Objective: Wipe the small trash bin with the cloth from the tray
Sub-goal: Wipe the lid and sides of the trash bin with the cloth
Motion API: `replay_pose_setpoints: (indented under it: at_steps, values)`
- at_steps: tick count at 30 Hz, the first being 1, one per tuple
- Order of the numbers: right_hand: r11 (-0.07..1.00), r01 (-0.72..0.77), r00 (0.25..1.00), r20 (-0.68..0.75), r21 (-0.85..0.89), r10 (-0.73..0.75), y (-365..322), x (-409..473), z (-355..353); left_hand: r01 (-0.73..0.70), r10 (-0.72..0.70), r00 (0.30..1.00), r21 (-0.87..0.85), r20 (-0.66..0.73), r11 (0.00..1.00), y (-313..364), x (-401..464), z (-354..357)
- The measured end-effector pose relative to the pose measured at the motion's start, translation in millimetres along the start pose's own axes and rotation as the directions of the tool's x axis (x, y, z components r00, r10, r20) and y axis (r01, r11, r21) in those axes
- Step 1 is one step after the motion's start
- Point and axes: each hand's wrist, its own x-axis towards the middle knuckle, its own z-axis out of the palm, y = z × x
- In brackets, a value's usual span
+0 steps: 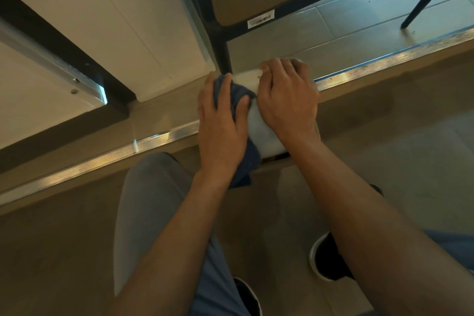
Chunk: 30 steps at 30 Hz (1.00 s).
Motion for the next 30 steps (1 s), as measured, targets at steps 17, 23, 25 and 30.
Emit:
replay_pose_setpoints:
  at_steps: [17, 23, 25, 30]
  values:
    - [0.999, 0.01, 1.0, 0.015, 0.043, -0.01, 3, 0, -1, -0.023, 0.016, 0.997, 0.1, 0.07, 0.995, 4, 47, -9]
    - [1.0, 0.019, 1.0, -0.013, 0.017, -0.019, 2, 0, 0, -0.086, 0.088, 0.995, -0.035, 0.047, 0.996, -15, -3, -9]
    - [1.0, 0.018, 1.0, 0.005, 0.021, -0.018, 2, 1, 0, 0.011, -0.009, 0.999, -0.064, 0.032, 0.998, -6, 25, -12]
    - [0.999, 0.006, 1.0, -0.003, 0.037, -0.006, 2, 2, 2, 0.051, -0.074, 0.989, 0.173, 0.128, 0.984, 17, 70, -9]
